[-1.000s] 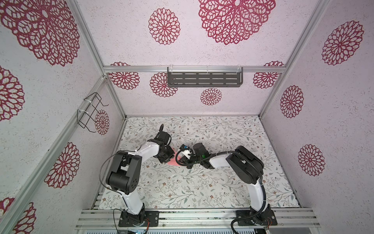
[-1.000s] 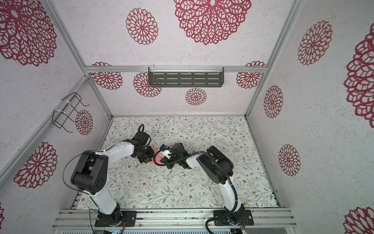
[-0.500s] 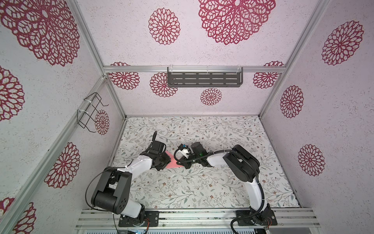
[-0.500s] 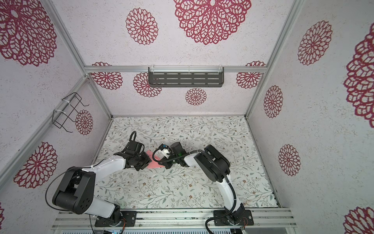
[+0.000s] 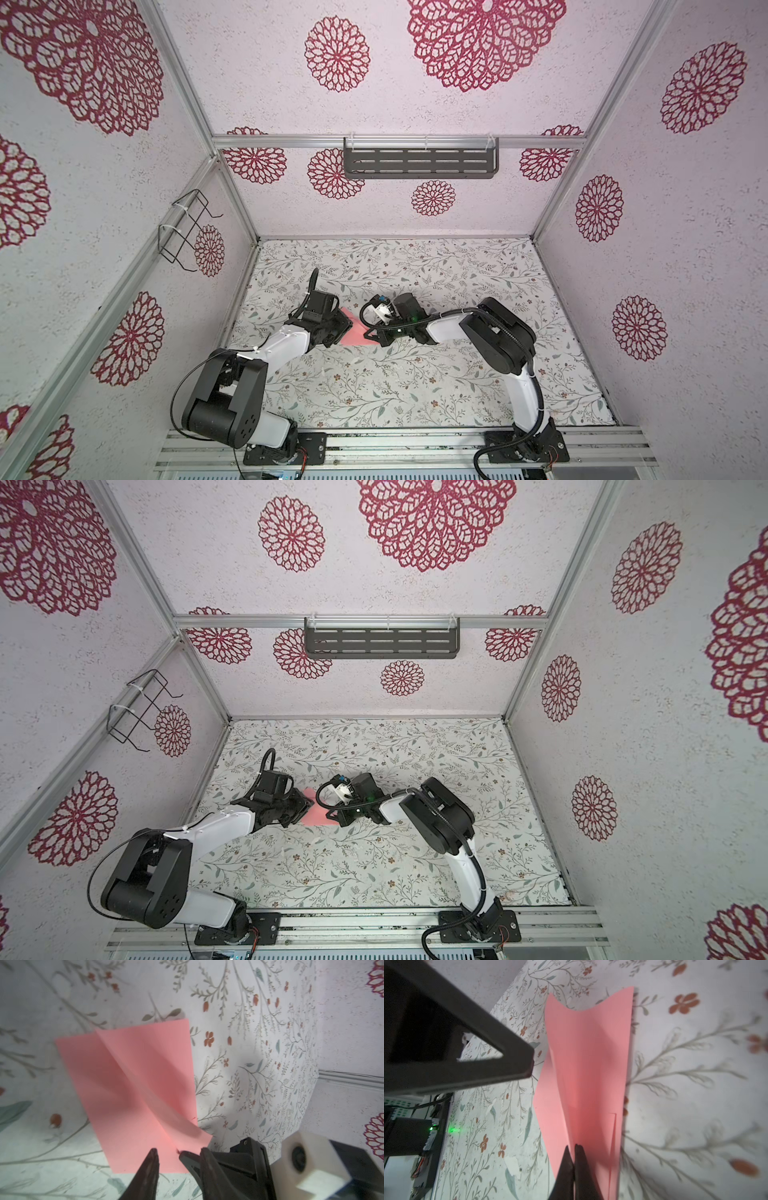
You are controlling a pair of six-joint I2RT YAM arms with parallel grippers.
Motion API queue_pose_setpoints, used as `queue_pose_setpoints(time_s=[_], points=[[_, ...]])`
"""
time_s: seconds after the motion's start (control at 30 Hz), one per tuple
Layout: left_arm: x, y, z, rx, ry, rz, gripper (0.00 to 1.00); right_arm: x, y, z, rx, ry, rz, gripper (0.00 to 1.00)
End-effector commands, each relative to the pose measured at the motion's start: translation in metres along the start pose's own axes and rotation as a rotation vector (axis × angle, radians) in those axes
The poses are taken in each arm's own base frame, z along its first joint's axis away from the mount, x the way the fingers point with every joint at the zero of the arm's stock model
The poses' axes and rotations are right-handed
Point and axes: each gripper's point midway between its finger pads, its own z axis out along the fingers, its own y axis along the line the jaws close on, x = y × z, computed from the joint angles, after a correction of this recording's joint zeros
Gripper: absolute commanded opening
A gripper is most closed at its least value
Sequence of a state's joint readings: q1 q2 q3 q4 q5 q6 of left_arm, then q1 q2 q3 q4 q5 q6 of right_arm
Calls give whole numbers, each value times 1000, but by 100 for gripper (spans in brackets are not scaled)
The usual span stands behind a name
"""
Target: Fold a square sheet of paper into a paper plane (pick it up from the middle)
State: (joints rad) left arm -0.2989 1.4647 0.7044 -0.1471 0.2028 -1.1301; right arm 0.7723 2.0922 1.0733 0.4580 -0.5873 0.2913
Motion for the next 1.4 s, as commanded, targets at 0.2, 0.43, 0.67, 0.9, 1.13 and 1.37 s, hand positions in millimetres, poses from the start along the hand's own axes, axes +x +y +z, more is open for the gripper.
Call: queue_pose_setpoints(time_s=[0.2,0.43,0.67,0.9,1.13,1.37], points=[[1,-60,0,171,14,101,38,-17,-40,-92,360,-228,108,3],[29,-94,26,252,130,160,37,-14,-41,-105,373,-279,165,4],[50,-86,45,238,199,152,36,-1,-30,-76,203,-223,243,4],[55,-68,55,157,226,140,34,4,-31,-67,143,-192,293,4],[59,-68,64,150,262,143,34,3,-36,-73,110,-225,344,5],[61,-61,72,87,296,153,34,0,-38,-77,72,-253,380,9]])
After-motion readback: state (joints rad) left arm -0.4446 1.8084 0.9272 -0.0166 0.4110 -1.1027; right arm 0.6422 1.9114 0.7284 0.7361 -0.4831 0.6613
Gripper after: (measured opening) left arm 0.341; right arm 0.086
